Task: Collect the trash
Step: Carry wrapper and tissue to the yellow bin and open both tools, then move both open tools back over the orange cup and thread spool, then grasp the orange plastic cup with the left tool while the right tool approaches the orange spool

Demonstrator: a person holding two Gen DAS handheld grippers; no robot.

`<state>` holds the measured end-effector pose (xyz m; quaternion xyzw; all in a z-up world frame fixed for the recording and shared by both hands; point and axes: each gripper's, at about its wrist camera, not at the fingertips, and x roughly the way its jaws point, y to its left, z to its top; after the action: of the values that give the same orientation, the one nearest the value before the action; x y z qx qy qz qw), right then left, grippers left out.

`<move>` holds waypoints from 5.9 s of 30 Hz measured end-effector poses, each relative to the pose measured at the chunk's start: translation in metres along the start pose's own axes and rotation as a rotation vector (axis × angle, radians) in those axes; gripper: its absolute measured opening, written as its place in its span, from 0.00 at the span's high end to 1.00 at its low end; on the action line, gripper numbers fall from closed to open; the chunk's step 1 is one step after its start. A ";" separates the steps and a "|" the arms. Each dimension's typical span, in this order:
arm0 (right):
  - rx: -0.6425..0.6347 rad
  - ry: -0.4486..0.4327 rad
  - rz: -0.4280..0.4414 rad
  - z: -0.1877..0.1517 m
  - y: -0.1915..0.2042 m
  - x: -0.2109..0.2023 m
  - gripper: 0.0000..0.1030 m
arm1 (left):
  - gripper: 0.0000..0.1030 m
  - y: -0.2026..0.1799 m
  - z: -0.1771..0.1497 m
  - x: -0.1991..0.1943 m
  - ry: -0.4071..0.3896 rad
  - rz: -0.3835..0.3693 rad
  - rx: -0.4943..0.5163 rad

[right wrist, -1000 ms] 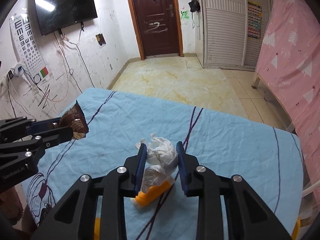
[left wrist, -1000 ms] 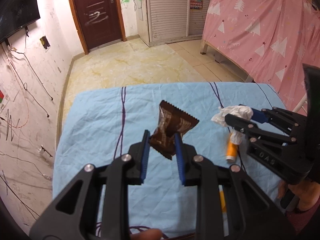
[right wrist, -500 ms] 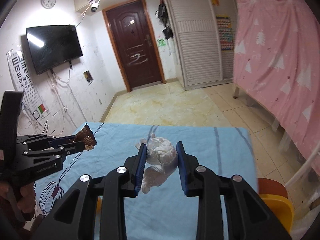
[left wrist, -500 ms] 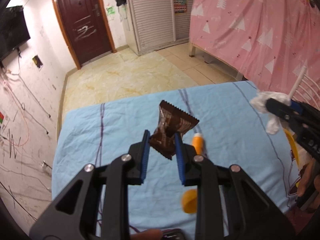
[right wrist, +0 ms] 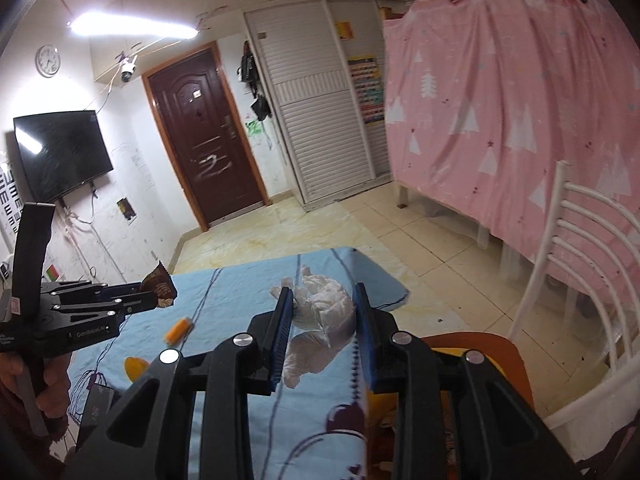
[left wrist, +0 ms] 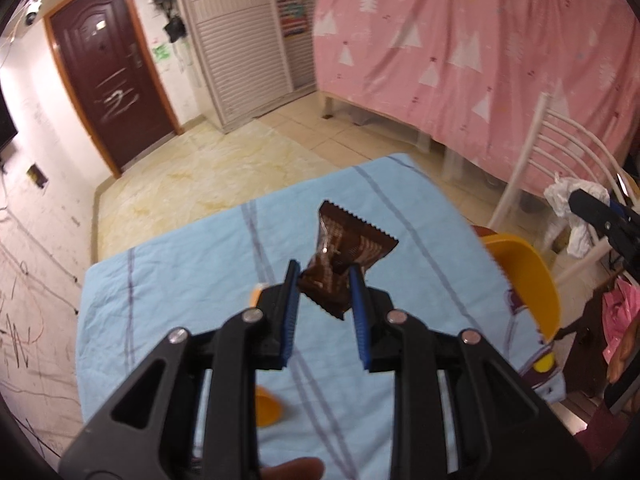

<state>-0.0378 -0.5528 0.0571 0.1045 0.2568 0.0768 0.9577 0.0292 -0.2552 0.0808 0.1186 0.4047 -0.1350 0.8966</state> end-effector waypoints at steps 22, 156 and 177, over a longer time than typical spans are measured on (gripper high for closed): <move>0.183 0.075 -0.080 -0.061 -0.110 0.015 0.77 | 0.78 -0.153 0.038 0.035 0.106 -0.173 0.166; -0.233 0.336 0.189 -0.029 0.224 0.187 0.91 | 0.61 0.157 -0.113 0.012 0.176 -0.018 -0.272; -0.132 0.274 0.256 -0.009 0.152 0.140 0.90 | 0.61 0.100 -0.054 -0.017 0.082 -0.013 -0.185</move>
<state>0.0637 -0.3767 0.0194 0.0616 0.3638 0.2282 0.9010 0.0146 -0.1414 0.0695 0.0382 0.4524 -0.0977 0.8856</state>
